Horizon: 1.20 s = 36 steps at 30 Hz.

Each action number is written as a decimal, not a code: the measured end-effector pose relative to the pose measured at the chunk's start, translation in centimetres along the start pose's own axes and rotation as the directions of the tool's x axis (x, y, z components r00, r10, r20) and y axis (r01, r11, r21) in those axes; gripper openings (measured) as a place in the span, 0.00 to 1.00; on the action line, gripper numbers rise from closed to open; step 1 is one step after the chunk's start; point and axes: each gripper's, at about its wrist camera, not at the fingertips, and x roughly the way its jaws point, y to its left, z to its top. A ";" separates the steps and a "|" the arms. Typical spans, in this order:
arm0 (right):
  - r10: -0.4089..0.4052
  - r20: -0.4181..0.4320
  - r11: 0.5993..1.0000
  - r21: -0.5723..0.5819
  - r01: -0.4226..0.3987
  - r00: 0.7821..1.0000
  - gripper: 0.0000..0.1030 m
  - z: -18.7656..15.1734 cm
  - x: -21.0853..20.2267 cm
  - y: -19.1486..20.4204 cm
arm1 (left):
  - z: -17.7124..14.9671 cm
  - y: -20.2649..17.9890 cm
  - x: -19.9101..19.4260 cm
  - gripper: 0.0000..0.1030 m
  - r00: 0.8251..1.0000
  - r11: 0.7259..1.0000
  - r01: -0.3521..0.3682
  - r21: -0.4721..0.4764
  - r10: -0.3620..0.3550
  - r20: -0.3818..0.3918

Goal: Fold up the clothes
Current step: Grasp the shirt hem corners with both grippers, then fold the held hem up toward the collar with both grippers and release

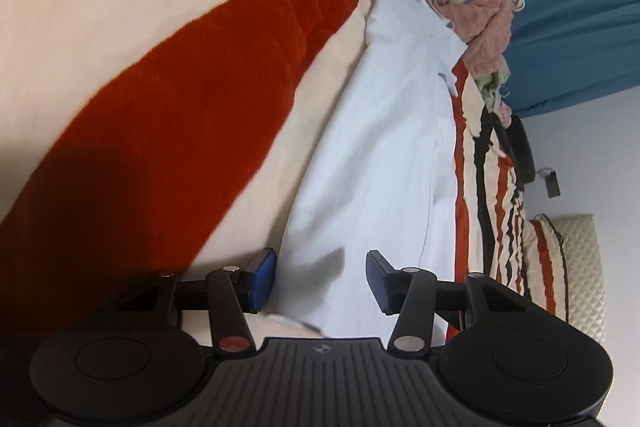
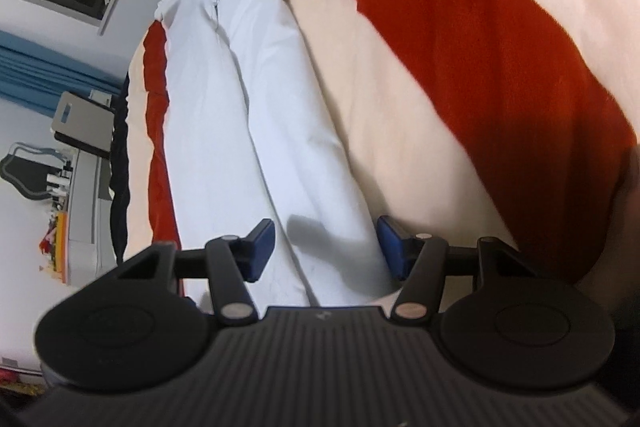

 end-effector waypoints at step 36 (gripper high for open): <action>0.300 0.229 0.944 -0.213 -0.253 0.926 0.11 -1.5 -18.1 1.8 | -5.8 -6.5 -14.6 0.03 0.917 0.932 0.363 -0.015 -0.355 0.180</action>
